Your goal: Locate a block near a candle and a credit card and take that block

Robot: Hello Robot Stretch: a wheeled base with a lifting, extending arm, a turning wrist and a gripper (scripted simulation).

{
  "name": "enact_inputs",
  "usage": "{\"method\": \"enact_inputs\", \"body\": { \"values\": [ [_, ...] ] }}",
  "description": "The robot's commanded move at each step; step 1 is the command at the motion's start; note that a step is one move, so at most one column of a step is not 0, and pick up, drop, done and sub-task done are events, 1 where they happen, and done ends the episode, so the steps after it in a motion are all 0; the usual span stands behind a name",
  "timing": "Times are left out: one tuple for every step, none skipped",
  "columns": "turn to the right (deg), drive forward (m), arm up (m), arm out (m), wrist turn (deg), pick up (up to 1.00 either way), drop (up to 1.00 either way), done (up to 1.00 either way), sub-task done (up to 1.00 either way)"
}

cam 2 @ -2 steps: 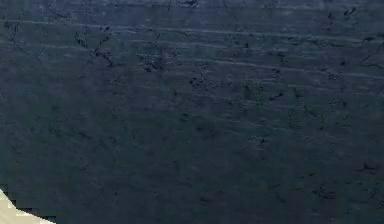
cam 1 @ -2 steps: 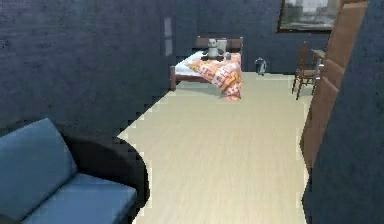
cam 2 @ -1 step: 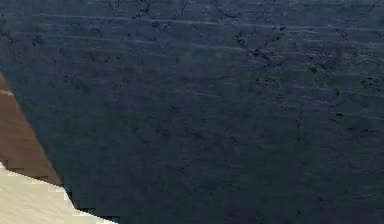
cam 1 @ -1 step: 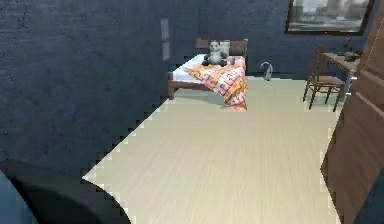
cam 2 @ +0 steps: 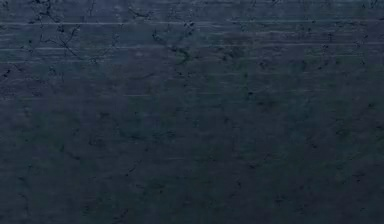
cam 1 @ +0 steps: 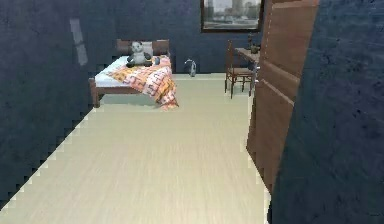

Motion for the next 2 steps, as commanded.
{"method": "enact_inputs", "body": {
  "values": [
    [0.0,1.0,0.0,0.0,0.0,0.0,0.0,0.0,0.0],
    [3.0,0.0,0.0,0.0,0.0,0.0,0.0,0.0,0.0]
  ]
}}
